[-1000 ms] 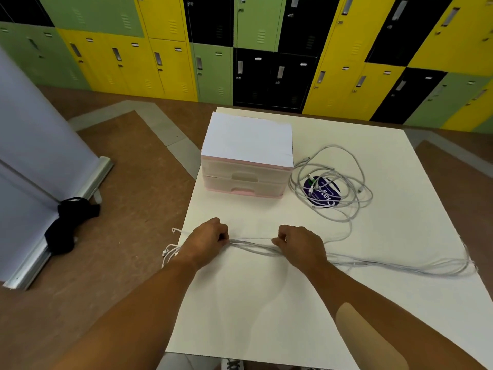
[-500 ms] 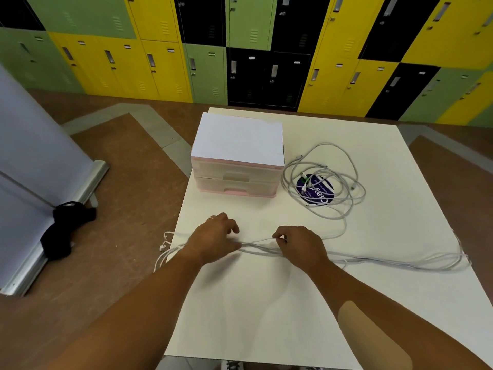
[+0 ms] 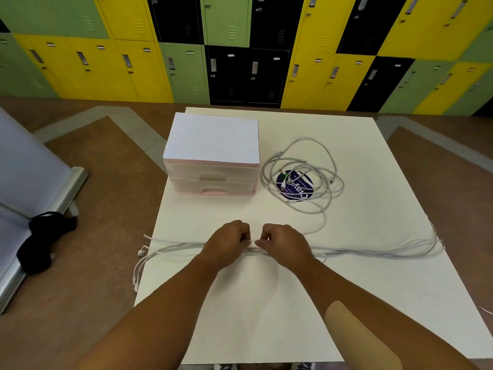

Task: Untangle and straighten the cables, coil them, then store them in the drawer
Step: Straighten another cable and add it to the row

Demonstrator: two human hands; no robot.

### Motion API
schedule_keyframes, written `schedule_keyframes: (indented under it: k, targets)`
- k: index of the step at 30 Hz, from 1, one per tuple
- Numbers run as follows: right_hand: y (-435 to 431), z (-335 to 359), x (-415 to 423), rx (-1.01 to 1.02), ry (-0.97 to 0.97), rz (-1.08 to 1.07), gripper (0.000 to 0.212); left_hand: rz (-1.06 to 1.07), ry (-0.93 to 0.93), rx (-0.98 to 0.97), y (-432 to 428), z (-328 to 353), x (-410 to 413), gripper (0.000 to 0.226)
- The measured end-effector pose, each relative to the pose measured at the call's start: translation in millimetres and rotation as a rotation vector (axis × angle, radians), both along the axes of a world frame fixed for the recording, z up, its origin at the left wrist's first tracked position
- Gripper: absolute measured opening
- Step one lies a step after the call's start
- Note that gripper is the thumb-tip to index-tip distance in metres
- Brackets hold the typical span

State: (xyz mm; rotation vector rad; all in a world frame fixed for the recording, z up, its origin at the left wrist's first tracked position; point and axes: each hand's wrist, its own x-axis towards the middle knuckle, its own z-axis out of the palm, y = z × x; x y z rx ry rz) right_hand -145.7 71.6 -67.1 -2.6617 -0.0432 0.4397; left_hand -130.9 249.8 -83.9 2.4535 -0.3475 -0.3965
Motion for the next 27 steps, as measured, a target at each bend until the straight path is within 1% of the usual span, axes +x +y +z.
schedule_keyframes:
  k: [2,5,10,11,14,16,18,22,23,25,27]
  targets:
    - [-6.1,-0.4,-2.3,-0.004,0.023,-0.015,0.027,-0.012,0.0,0.02,0.0,1.8,-0.4,0.01]
    - [-19.7,-4.2,-6.0,-0.01,0.039,-0.009,0.018,-0.011,-0.005,0.044,2.4,3.7,2.7,0.01]
    - [-46.5,-5.2,-7.8,-0.056,0.056,-0.014,0.018,-0.012,0.0,0.064,5.2,3.7,3.5,0.01]
    - [-50.3,-4.4,-7.9,-0.072,0.068,-0.029,0.021,-0.018,0.0,0.071,5.1,3.7,2.7,0.009]
    - [-60.4,-0.4,-8.5,-0.105,0.076,-0.097,0.041,-0.018,0.009,0.093,4.9,0.7,1.0,0.01]
    - [-64.3,0.6,-9.4,-0.101,0.077,-0.123,0.049,-0.01,0.017,0.097,4.1,0.1,0.9,0.01]
    - [-65.3,0.3,-10.7,-0.092,0.064,-0.108,0.045,-0.011,0.01,0.103,1.6,1.0,1.9,0.01]
    - [-66.7,-2.9,-14.4,-0.016,0.02,-0.061,0.012,-0.014,0.01,0.146,-2.2,2.5,4.5,0.005]
    - [-67.2,-3.1,-15.2,0.011,0.013,-0.053,0.012,-0.029,0.01,0.172,-2.5,2.8,4.9,0.004]
    - [-68.0,-2.8,-15.2,0.08,0.001,-0.056,0.016,-0.055,0.005,0.206,-5.1,4.2,5.6,0.014]
    - [-66.9,-1.4,-13.8,0.113,-0.009,-0.041,0.018,-0.076,-0.022,0.18,-11.9,7.8,6.2,0.024]
